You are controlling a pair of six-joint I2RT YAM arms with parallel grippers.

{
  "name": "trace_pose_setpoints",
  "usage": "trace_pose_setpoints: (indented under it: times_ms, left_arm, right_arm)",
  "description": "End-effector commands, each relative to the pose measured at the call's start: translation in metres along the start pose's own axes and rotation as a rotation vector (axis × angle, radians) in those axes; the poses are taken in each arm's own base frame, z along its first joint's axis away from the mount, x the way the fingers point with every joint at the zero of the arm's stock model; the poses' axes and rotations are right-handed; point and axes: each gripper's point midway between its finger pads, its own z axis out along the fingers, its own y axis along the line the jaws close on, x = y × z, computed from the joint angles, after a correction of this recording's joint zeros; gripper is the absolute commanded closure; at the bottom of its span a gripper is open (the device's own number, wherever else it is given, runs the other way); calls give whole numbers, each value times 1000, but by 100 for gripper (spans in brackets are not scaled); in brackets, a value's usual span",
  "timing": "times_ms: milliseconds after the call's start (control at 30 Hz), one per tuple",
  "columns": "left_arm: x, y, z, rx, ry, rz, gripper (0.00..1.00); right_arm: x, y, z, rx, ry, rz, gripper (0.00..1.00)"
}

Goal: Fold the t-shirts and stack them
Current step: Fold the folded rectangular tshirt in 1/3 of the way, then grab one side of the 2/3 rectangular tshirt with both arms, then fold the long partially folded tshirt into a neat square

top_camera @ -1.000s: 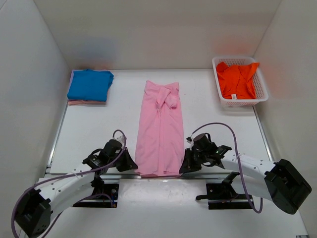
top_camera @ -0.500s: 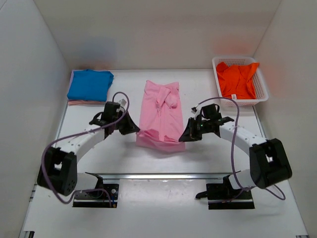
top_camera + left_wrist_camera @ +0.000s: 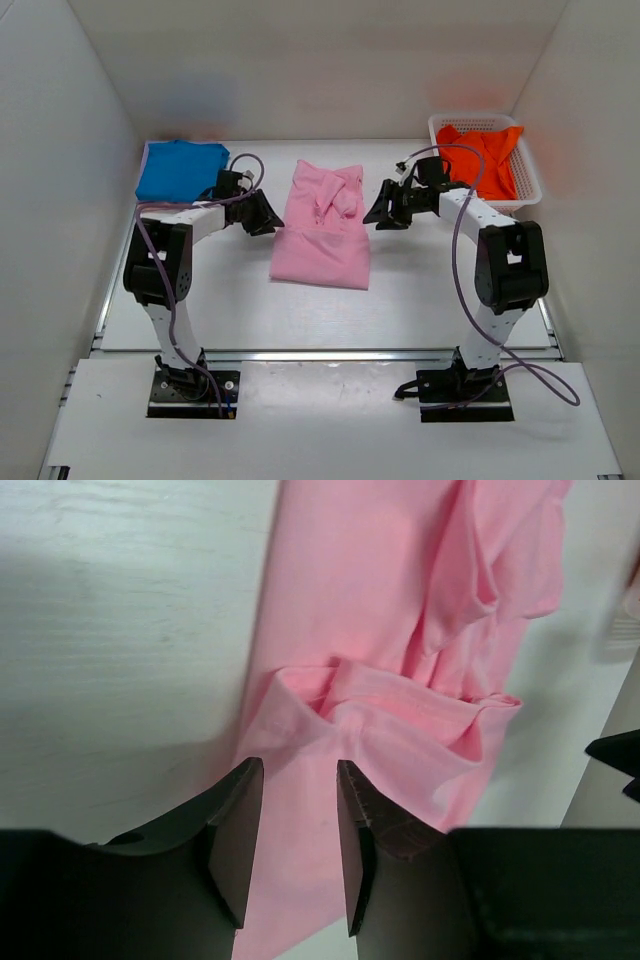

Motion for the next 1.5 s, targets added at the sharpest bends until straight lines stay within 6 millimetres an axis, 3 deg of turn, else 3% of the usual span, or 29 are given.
trace_pose_setpoints:
  times_ms: [0, 100, 200, 300, 400, 533, 633, 800, 867, 933, 967, 1067, 1167, 1300, 1467]
  left_arm:
    - [-12, -10, -20, 53, -61, 16, 52]
    - [5, 1, -36, 47, -67, 12, 50]
    - [42, 21, -45, -11, -39, 23, 50]
    - [68, 28, -54, -72, -60, 43, 48]
    - [97, 43, -57, -96, -76, -12, 46]
    - [109, 41, -55, -89, -118, -36, 46]
    - [107, 41, -49, -105, -137, -45, 46]
    - [102, 41, -38, -111, -160, -68, 45]
    - [106, 40, -31, -103, -146, -68, 54]
    - [107, 40, -28, -100, -137, -63, 70]
    - [111, 40, -25, -95, -123, -61, 82]
    - [125, 39, -28, -86, -75, -48, 100]
    - [146, 39, -38, -88, -22, 23, 100]
    - [185, 48, -59, -118, 69, 47, 100]
    - [211, 42, -83, -109, 75, 56, 100]
  right_arm:
    - [-6, 5, -17, 25, -45, -52, 51]
    - [22, 1, -16, 50, -11, -49, 50]
    - [69, -17, -14, 92, 30, -6, 49]
    - [92, -18, -13, 97, -1, 27, 46]
    - [133, -29, -6, 113, 0, 91, 42]
    - [141, -23, 1, 108, -56, 118, 41]
    - [150, -29, 10, 126, -45, 145, 41]
    - [141, -37, 21, 126, -73, 159, 46]
    - [140, -41, 26, 121, -64, 171, 63]
    - [138, -40, 31, 108, -42, 160, 76]
    - [137, -37, 32, 99, -35, 152, 95]
    - [139, -33, 28, 84, -10, 139, 100]
    - [145, -28, 18, 71, 12, 129, 100]
    - [182, -26, 3, 82, 118, 99, 100]
    - [231, -25, -16, 102, 209, 78, 100]
